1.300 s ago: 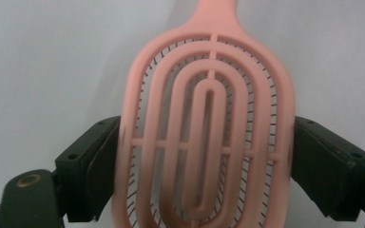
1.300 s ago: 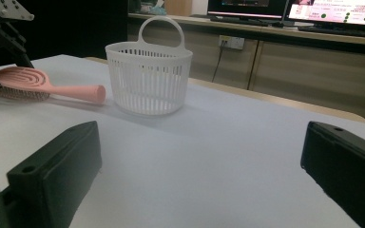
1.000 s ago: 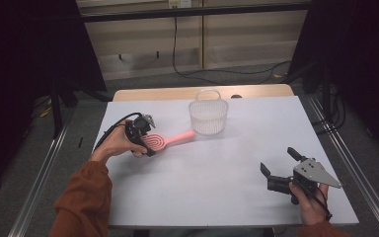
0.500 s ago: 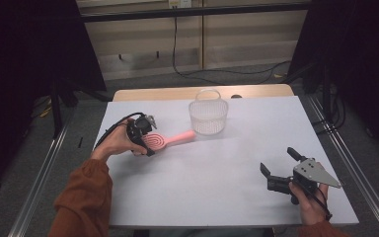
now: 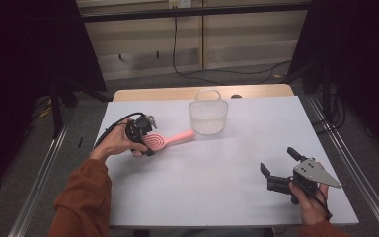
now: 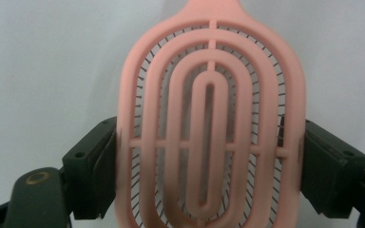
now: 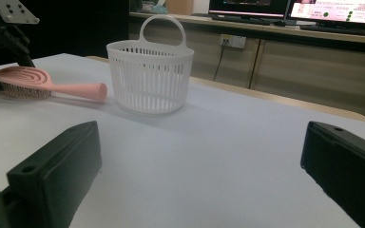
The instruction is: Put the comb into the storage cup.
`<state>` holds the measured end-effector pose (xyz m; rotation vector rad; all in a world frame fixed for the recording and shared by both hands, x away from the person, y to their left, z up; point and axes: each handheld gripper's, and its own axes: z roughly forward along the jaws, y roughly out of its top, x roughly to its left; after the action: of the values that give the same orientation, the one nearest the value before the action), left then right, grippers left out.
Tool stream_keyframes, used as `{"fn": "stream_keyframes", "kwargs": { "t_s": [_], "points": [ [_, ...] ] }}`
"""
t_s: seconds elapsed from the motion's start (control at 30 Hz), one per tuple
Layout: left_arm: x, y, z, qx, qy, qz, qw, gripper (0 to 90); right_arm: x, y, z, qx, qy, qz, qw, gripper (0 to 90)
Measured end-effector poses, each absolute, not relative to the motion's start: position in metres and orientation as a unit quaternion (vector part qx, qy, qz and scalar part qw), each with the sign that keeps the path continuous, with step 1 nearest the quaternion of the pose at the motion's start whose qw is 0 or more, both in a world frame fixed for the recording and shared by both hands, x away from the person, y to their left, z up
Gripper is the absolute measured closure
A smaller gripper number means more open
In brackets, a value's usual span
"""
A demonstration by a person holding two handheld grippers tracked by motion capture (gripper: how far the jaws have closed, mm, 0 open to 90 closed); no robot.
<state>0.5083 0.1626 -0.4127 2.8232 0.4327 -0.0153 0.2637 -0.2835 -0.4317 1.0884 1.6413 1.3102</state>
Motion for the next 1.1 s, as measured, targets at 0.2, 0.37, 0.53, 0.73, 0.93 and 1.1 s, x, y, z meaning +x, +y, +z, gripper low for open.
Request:
{"fn": "stream_keyframes", "kwargs": {
  "t_s": [0.2, 0.37, 0.53, 0.73, 0.93, 1.1],
  "points": [
    [0.507, 0.162, -0.410, 0.976, 0.160, -0.005, 0.149, 18.9, 0.264, -0.283, -0.432, 0.426, 0.641, 0.513, 0.379, 0.0],
    [0.506, 0.164, -0.409, 0.973, 0.168, -0.010, 0.154, 19.0, 0.264, -0.284, -0.432, 0.426, 0.642, 0.513, 0.379, 0.0],
    [0.505, 0.164, -0.408, 0.974, 0.168, -0.014, 0.155, 19.1, 0.264, -0.283, -0.432, 0.425, 0.642, 0.513, 0.379, 0.0],
    [0.504, 0.166, -0.404, 0.970, 0.174, -0.013, 0.170, 19.2, 0.264, -0.284, -0.432, 0.426, 0.642, 0.513, 0.379, 0.0],
    [0.504, 0.167, -0.403, 0.968, 0.181, -0.020, 0.170, 19.2, 0.264, -0.284, -0.432, 0.425, 0.641, 0.514, 0.380, 0.0],
    [0.504, 0.163, -0.411, 0.974, 0.181, -0.019, 0.136, 18.9, 0.264, -0.283, -0.432, 0.426, 0.642, 0.513, 0.379, 0.0]
  ]
}}
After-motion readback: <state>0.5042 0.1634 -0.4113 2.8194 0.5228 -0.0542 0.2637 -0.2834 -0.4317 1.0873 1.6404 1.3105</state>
